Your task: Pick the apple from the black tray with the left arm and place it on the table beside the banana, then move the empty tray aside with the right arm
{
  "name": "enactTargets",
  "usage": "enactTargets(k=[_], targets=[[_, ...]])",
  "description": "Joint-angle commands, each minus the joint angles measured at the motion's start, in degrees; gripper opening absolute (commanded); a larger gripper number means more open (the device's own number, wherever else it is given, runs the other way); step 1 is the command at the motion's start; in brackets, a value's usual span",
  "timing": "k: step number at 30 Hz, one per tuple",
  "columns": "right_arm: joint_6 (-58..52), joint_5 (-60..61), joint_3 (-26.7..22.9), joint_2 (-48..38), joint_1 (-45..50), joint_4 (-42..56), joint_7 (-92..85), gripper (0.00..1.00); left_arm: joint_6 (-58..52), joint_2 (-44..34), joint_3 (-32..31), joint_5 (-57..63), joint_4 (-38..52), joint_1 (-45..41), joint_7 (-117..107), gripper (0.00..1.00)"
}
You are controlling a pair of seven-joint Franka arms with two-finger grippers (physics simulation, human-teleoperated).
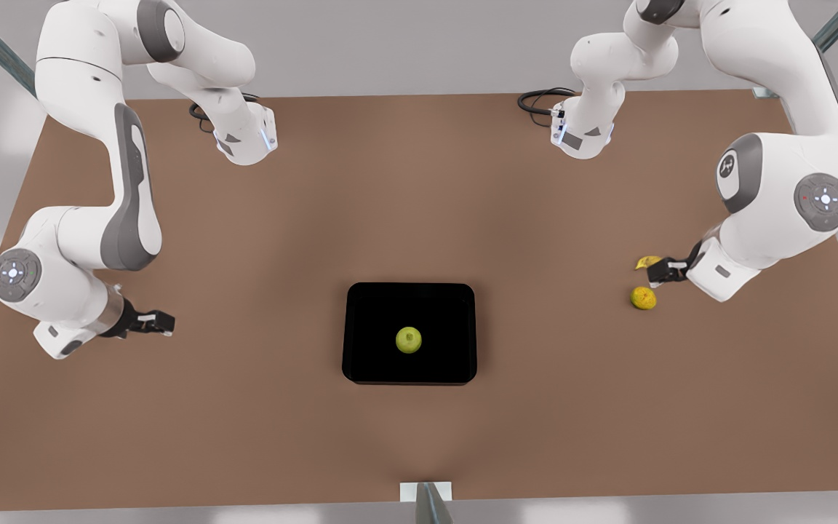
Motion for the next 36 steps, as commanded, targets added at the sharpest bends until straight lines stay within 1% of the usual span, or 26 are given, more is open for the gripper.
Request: enactTargets(k=[1,4,5,6,7,9,10,11,12,13,14,15,16,18,20,22,25,26,28,33,36], targets=[[3.55,-0.80,0.01,-0.06,0.01,-0.04,-2.45,1.00,3.85,-0.05,-0.03,0.36,-0.22,-0.01,-7.38,1.00],[3.55,-0.88,0.01,-0.06,0.10,0.04,-2.36,1.00,4.29,0.30,-0.03,-1.22,0.13,0.08,-7.29,1.00],[3.55,-0.88,0.01,-0.06,0.10,0.04,-2.45,1.00,5.08,3.46,-0.38,-5.00,0.57,-0.09,-6.59,1.00],[3.63,-0.80,-0.17,0.02,-0.16,0.04,-2.71,1.00,5.17,4.87,-1.26,1.31,3.29,-6.32,-7.46,1.00],[4.25,-0.88,-0.08,1.25,0.01,0.13,-2.54,1.00,5.61,6.63,-1.26,3.44,4.26,-12.04,-14.57,1.00],[5.74,-0.71,-0.08,9.51,0.01,5.76,-2.54,1.00,9.74,8.47,-1.35,3.35,4.79,-18.90,-25.65,1.00],[7.68,-0.80,-0.08,11.10,0.10,5.76,-2.54,1.00,11.50,9.27,-1.35,3.35,4.70,-22.76,-32.33,1.00],[8.29,-0.71,-0.08,11.36,0.10,5.76,-2.54,1.00,11.76,9.79,-1.35,3.35,4.70,-25.22,-33.92,1.00],[7.68,-0.80,0.01,11.19,0.10,7.07,-2.45,1.00,14.48,11.98,-1.44,2.91,4.53,-28.39,-34.09,1.00],[6.11,-0.71,0.09,9.70,0.10,7.25,-2.45,1.00,17.37,14.26,-1.35,3.52,4.61,-31.20,-38.02,1.00],[2.50,-0.71,0.18,7.06,0.10,7.43,-2.45,1.00,22.12,16.99,-1.35,3.79,4.70,-33.23,-47.00,1.00],[-0.22,-0.80,0.10,5.65,0.10,8.04,-2.45,1.00,25.47,19.28,-1.35,4.14,5.84,-34.37,-52.36,1.00],[-2.69,-0.71,-0.08,4.68,0.01,9.01,-2.45,1.00,25.04,23.40,-1.26,4.58,10.92,-35.07,-54.57,1.00],[-2.69,-0.71,-0.08,4.77,0.01,9.18,-2.45,1.00,24.95,27.81,-1.08,5.98,14.72,-37.45,-54.66,1.00],[-2.78,-0.79,-0.08,4.77,0.01,9.27,-2.36,1.00,26.79,31.67,-1.08,6.51,17.09,-39.56,-57.30,1.00],[-2.69,-0.80,-0.35,4.86,-0.08,9.45,-2.45,1.00,29.69,36.42,-1.00,7.74,21.31,-40.17,-58.09,1.00],[-2.69,-0.79,-0.43,4.86,0.01,9.54,-2.36,1.00,35.40,39.67,0.85,8.45,23.42,-40.09,-57.39,1.00],[-2.69,-0.80,-0.35,4.86,0.01,9.45,-2.36,1.00,35.67,41.70,1.55,8.53,25.00,-40.09,-54.76,1.00],[-2.78,-0.80,-0.35,4.95,0.01,9.45,-2.36,1.00,37.16,43.19,2.69,8.53,25.00,-40.09,-52.73,1.00],[-2.69,-0.80,-0.17,4.95,0.10,9.45,-2.36,1.00,37.78,44.95,2.52,10.91,25.00,-40.96,-53.25,1.00],[-2.78,-0.80,-0.17,4.95,0.10,9.45,-2.36,1.00,40.33,46.00,3.31,11.00,25.09,-41.58,-52.90,1.00]])
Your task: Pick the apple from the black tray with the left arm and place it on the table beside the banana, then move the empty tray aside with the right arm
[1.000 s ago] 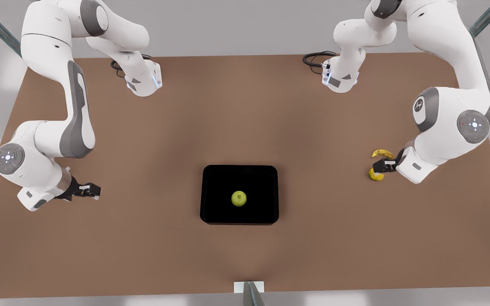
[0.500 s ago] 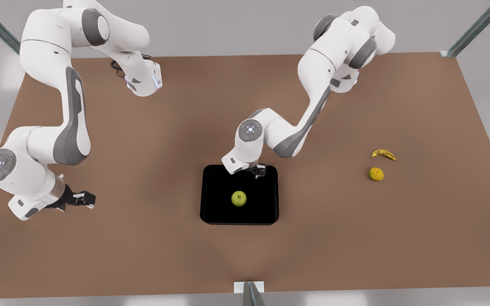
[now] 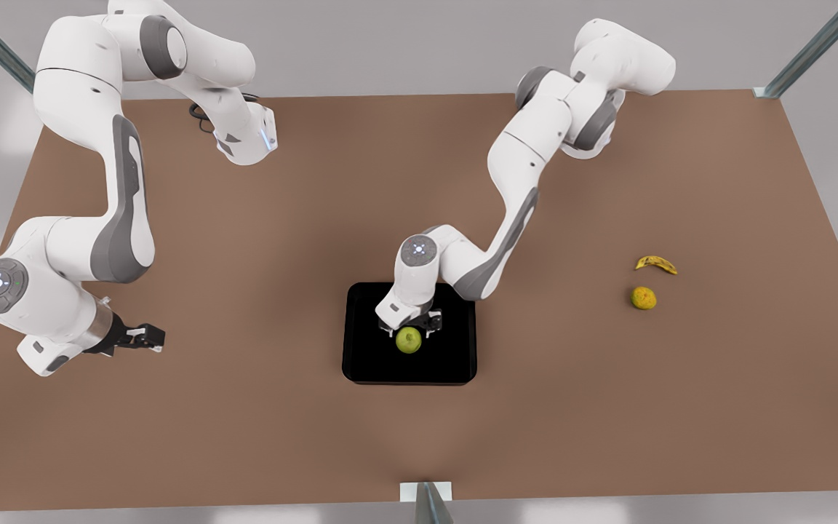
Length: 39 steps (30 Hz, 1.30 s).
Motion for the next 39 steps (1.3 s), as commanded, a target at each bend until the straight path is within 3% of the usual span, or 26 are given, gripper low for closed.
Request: enactTargets(k=[1,23,24,25,26,28,32,35,38,39], targets=[[-0.26,0.05,0.00,-0.07,0.00,0.03,-0.37,1.00,3.29,0.35,0.23,0.55,0.05,-0.13,-10.66,1.00],[-0.26,0.05,0.00,-0.07,-0.08,0.03,-0.37,1.00,8.73,5.27,2.25,4.07,0.05,-1.19,-11.10,1.00],[-0.26,0.05,0.00,-0.07,-0.08,0.03,-0.37,1.00,8.73,5.28,2.25,4.15,0.05,-1.19,-11.19,0.88],[-0.26,0.05,0.00,-0.07,-0.08,0.03,-0.37,1.00,8.65,5.27,2.25,4.15,0.05,-1.27,-11.19,0.65],[-0.26,0.05,0.00,-0.07,-0.08,0.03,-0.37,1.00,8.56,5.27,2.25,4.15,0.05,-1.27,-11.19,0.61],[-0.26,0.05,0.00,-0.07,-0.08,0.03,-0.37,1.00,7.77,4.84,2.25,4.15,-0.04,-1.36,-10.84,0.61],[-0.26,0.05,0.00,-0.07,-0.08,0.03,-0.37,1.00,-12.88,-4.13,1.73,-0.41,-0.21,2.06,8.31,0.62],[-0.44,0.23,0.00,-0.07,-0.08,0.03,-0.37,1.00,-21.67,-8.87,1.81,-3.84,-0.30,7.42,23.51,0.62],[-22.82,0.58,1.84,-2.01,7.47,7.13,10.87,1.00,-28.09,-16.17,1.81,-9.64,-3.55,19.37,50.40,0.62],[-30.32,0.58,4.66,-3.15,8.44,8.73,11.76,1.00,-27.65,-15.65,1.81,-10.26,-3.82,23.68,59.29,0.62]])
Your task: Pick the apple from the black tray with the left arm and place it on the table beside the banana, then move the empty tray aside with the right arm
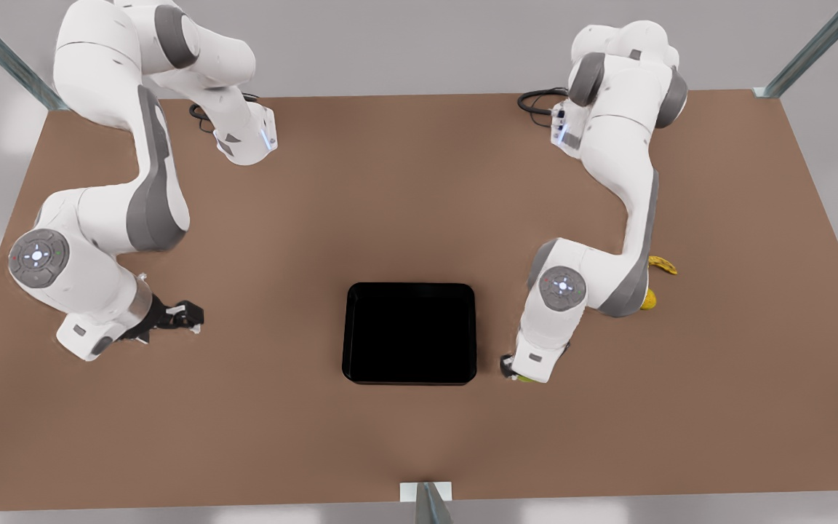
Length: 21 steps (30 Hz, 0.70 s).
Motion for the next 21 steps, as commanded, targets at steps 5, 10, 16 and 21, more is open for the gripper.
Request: enactTargets(k=[5,10,16,21], targets=[[-24.69,2.69,11.45,1.90,3.27,1.57,33.62,1.00,5.25,-4.11,0.14,-8.22,-16.30,13.23,79.44,0.62],[-5.88,11.92,12.60,10.43,6.17,1.57,55.61,1.00,27.93,-15.89,0.40,-8.39,-43.28,17.54,86.03,0.62],[2.03,10.78,12.68,17.29,6.09,0.96,52.97,1.00,32.06,-14.66,0.58,-8.39,-46.28,18.24,85.07,1.00],[8.98,9.63,12.77,21.24,6.79,-0.19,51.22,1.00,21.25,-21.25,0.49,-8.31,-43.11,18.24,75.32,1.00]])
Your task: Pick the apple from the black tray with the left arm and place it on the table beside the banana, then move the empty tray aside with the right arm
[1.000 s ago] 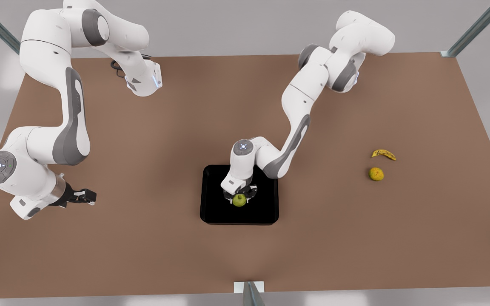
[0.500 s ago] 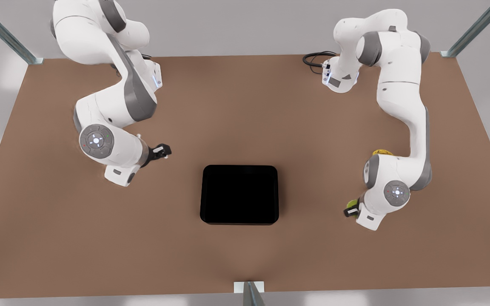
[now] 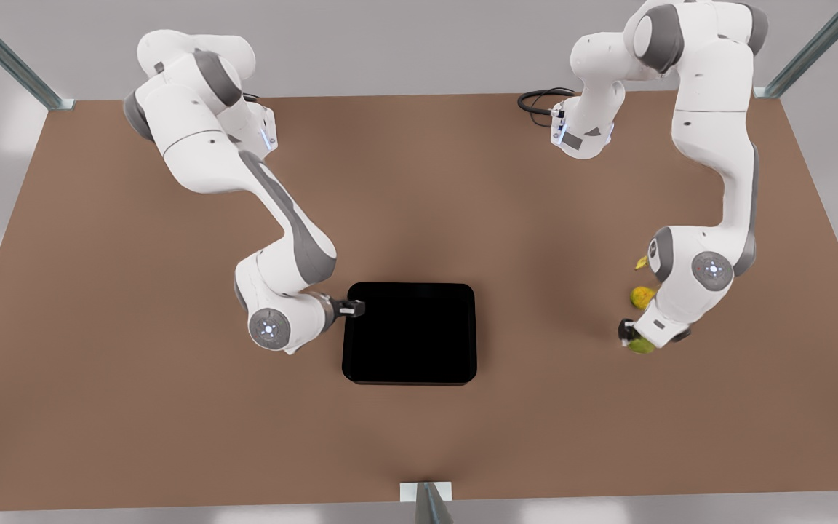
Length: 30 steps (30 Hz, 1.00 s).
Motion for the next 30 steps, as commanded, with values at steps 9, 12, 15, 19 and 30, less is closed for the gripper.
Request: enactTargets(k=[9,12,15,19,30], targets=[[13.70,-2.80,0.05,4.92,0.37,0.16,8.21,1.00,21.43,-0.43,-0.53,-5.21,-12.99,-1.19,24.12,1.00],[15.63,-4.47,0.05,6.58,0.89,0.51,4.78,1.00,22.58,1.68,-0.35,-5.21,-12.90,-1.11,24.12,1.00],[15.98,-4.47,-0.04,7.29,0.63,0.51,0.65,0.99,24.86,4.76,-0.35,-5.30,-12.73,-0.93,24.12,1.00],[17.56,-4.38,-0.04,7.90,0.54,0.51,-0.49,0.74,26.27,5.73,-0.26,-5.30,-12.73,-0.93,24.12,1.00],[17.39,-4.03,-0.04,7.82,0.02,0.51,-4.18,0.26,26.35,8.01,-0.35,-5.39,-12.99,-1.11,22.89,1.00]])
